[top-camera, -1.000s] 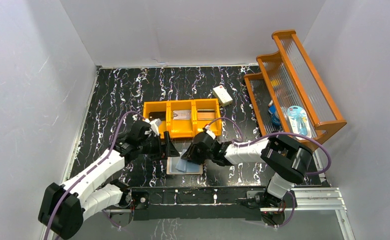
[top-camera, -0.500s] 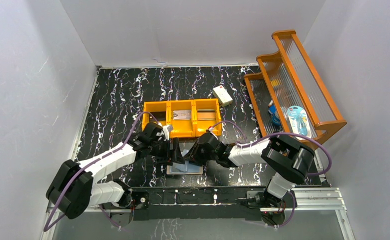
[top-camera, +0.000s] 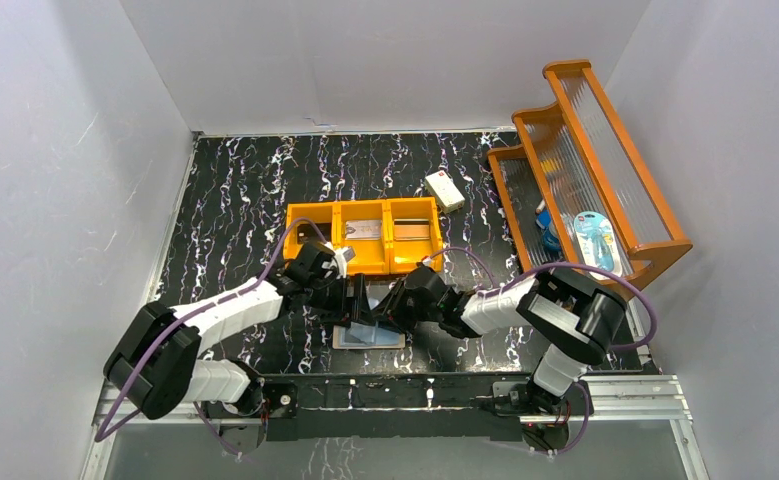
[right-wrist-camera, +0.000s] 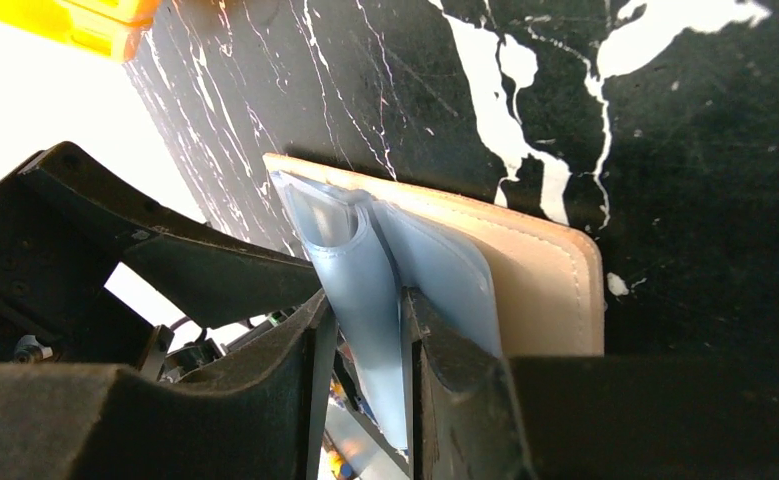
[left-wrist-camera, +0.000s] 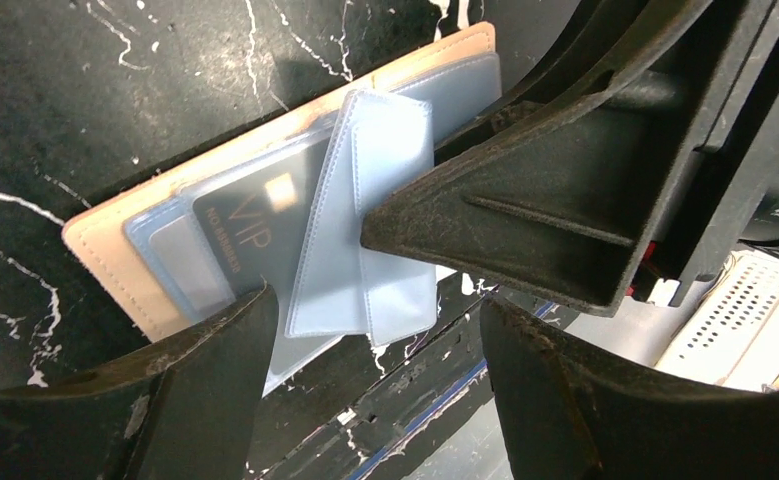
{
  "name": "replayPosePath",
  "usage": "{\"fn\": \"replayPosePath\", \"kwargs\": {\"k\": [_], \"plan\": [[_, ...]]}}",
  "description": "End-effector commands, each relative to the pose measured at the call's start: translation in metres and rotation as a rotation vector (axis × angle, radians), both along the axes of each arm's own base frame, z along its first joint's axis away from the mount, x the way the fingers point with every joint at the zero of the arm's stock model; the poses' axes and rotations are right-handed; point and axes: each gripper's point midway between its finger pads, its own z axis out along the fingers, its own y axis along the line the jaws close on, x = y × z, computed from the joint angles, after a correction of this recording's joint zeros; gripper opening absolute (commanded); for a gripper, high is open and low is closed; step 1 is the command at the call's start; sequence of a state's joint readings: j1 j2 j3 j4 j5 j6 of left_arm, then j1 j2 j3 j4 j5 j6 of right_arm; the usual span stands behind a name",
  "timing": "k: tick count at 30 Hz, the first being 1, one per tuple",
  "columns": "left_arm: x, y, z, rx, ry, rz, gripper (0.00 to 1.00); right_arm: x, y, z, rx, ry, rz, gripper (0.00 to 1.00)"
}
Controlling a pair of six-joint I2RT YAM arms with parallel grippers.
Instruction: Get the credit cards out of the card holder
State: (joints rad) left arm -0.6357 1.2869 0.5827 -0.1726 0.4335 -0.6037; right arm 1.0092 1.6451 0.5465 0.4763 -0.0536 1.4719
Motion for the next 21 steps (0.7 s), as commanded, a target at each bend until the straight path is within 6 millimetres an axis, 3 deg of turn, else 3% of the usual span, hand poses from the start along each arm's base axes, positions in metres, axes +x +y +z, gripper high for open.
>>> {"fn": "replayPosePath", "kwargs": {"k": [1,4,9,14,21], "plan": [[0.007,-0.008,-0.001,-0.015,-0.012,-0.001,0.73,-0.022,-0.032,-0.047,-0.139,0.110,0.002,0.40],[0.003,-0.008,-0.004,-0.012,0.008,-0.002,0.67,-0.023,-0.031,-0.047,-0.132,0.112,0.006,0.40],[0.008,-0.015,0.019,-0.075,-0.054,0.002,0.67,-0.021,-0.032,-0.045,-0.125,0.105,-0.002,0.40],[-0.005,-0.027,0.017,-0.139,0.022,-0.071,0.63,-0.018,-0.029,-0.038,-0.098,0.092,0.011,0.42],[-0.006,-0.028,0.018,-0.153,0.022,-0.056,0.60,-0.014,-0.026,-0.023,-0.068,0.045,0.020,0.44]]}}
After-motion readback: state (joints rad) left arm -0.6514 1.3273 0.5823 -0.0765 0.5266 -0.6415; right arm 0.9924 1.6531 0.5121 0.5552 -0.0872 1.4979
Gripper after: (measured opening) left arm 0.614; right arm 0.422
